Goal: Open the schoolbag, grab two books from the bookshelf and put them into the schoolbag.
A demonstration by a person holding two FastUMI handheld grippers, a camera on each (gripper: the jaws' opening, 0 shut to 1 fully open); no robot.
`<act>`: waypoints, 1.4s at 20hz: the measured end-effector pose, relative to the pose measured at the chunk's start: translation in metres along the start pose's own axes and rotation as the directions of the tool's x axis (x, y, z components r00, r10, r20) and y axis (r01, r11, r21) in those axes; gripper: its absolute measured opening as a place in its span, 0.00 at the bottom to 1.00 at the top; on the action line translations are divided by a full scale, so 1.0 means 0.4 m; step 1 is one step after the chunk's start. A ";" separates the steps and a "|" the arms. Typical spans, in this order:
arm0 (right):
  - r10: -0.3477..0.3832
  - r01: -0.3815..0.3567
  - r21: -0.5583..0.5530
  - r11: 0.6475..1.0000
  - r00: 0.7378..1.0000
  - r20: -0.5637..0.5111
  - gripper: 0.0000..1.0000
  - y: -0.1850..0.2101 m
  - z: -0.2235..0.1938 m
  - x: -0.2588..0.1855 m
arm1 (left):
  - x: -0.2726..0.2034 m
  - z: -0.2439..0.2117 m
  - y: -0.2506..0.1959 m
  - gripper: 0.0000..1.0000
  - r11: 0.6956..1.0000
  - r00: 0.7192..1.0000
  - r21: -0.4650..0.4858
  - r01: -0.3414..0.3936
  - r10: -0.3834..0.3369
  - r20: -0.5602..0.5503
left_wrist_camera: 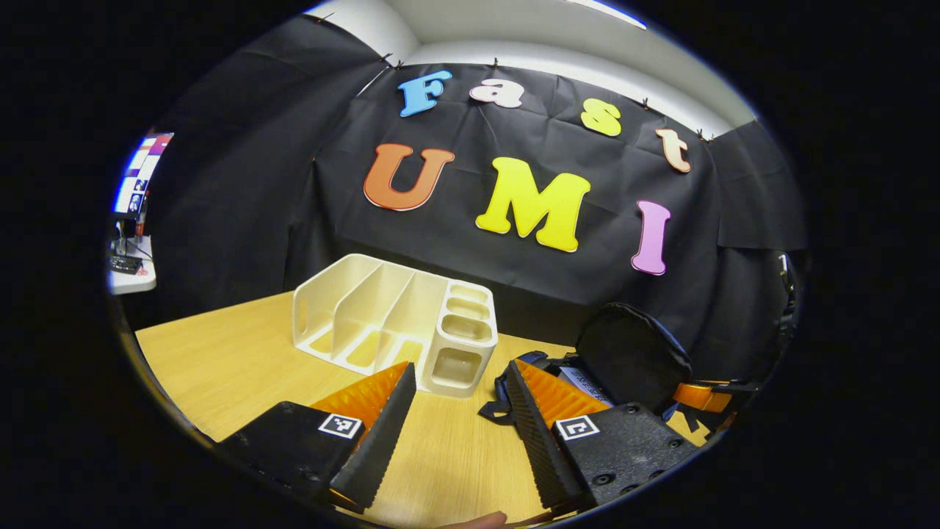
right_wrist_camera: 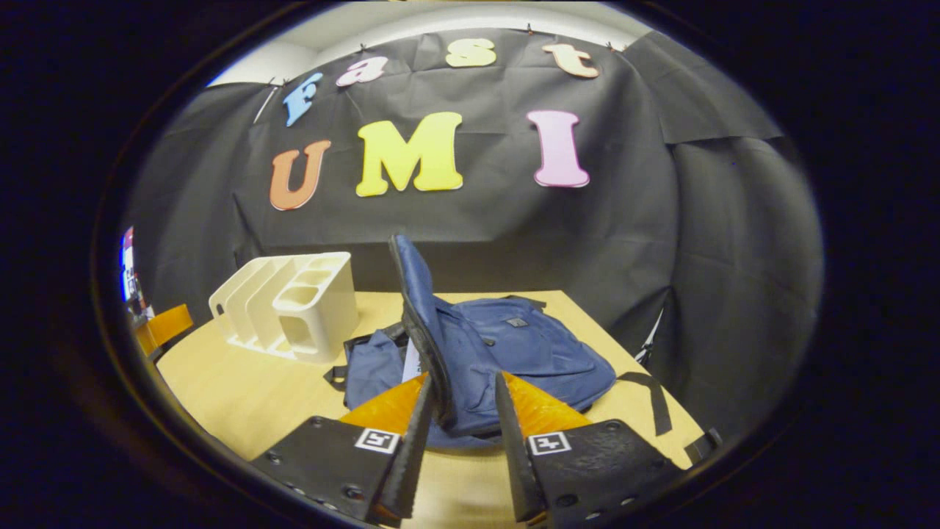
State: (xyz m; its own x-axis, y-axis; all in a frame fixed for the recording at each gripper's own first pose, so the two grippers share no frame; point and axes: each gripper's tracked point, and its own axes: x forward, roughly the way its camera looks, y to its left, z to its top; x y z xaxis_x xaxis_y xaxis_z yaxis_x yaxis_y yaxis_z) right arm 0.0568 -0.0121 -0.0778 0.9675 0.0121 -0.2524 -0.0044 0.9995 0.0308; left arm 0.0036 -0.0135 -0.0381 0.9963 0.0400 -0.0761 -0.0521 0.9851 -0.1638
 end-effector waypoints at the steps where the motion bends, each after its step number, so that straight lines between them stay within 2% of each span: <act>1: -0.011 0.011 -0.007 1.000 1.000 0.026 0.61 -0.002 0.007 -0.025 | -0.017 0.010 0.001 0.80 1.000 1.000 0.010 0.001 -0.001 0.012; 3: -0.023 0.026 -0.030 0.999 0.996 0.091 0.61 0.001 0.028 -0.078 | -0.036 0.024 0.001 0.80 1.000 1.000 0.027 0.011 -0.011 0.027; 4: -0.029 0.034 -0.038 0.999 0.993 0.115 0.56 -0.002 0.030 -0.101 | -0.045 0.027 -0.001 0.80 0.999 1.000 0.037 0.015 -0.016 0.022; 5: -0.027 0.032 -0.039 0.999 0.991 0.132 0.61 0.000 0.033 -0.122 | -0.054 0.030 0.003 0.80 0.999 1.000 0.049 0.011 -0.012 0.015; 7: -0.014 0.019 -0.026 0.999 0.988 0.155 0.60 0.004 0.036 -0.160 | -0.070 0.042 0.005 0.80 0.997 1.000 0.081 0.007 -0.008 0.013; 8: -0.012 0.015 -0.017 1.000 0.986 0.163 0.66 -0.001 0.035 -0.172 | -0.081 0.049 0.010 0.80 0.996 1.000 0.093 0.004 -0.005 0.015; 11: -0.022 0.025 -0.019 0.999 0.983 0.181 0.71 -0.015 0.034 -0.206 | -0.097 0.058 0.008 0.80 0.995 1.000 0.102 0.014 -0.015 0.011; 12: -0.025 0.031 -0.031 0.999 0.983 0.183 0.79 -0.018 0.032 -0.214 | -0.102 0.060 0.011 0.80 0.994 1.000 0.104 0.013 -0.015 0.012; 14: -0.038 0.047 -0.037 0.998 0.980 0.197 0.87 -0.026 0.036 -0.229 | -0.111 0.071 0.003 0.80 0.994 1.000 0.107 0.024 -0.026 0.017; 16: -0.036 0.037 0.002 0.999 0.974 0.223 0.92 -0.023 0.053 -0.245 | -0.125 0.078 -0.017 0.81 0.991 0.998 0.127 0.047 -0.052 0.029; 17: -0.033 0.031 0.013 0.999 0.973 0.227 0.99 -0.021 0.058 -0.250 | -0.130 0.085 -0.014 0.81 0.990 0.998 0.136 0.043 -0.049 0.039; 18: -0.038 0.035 0.015 0.999 0.972 0.230 0.93 -0.026 0.057 -0.251 | -0.135 0.087 -0.015 0.80 0.989 0.998 0.140 0.047 -0.053 0.040; 19: -0.043 0.040 0.016 0.999 0.972 0.232 0.98 -0.029 0.062 -0.256 | -0.137 0.089 -0.024 0.80 0.988 0.997 0.144 0.060 -0.066 0.039; 20: -0.043 0.041 0.015 0.999 0.970 0.238 0.89 -0.025 0.069 -0.260 | -0.141 0.095 -0.032 0.80 0.987 0.996 0.147 0.069 -0.076 0.042; 21: -0.043 0.042 0.009 0.999 0.969 0.241 0.89 -0.022 0.073 -0.266 | -0.148 0.097 -0.029 0.80 0.987 0.996 0.148 0.068 -0.076 0.047; 22: -0.044 0.045 0.000 0.999 0.968 0.247 0.93 -0.016 0.077 -0.270 | -0.152 0.101 -0.021 0.80 0.987 0.996 0.145 0.063 -0.071 0.052; 28: -0.059 0.078 -0.056 0.995 0.959 0.276 0.93 -0.002 0.091 -0.285 | -0.141 0.096 -0.006 0.81 0.989 0.998 0.140 0.048 -0.054 0.041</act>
State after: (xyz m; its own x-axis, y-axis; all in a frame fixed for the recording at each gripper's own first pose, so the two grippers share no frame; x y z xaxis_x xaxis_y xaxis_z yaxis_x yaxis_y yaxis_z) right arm -0.0441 -0.0151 -0.0137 0.9982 -0.0557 0.0234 0.0567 0.9974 -0.0434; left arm -0.0499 -0.0118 0.0042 0.9996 -0.0062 -0.0264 0.0055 0.9996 -0.0281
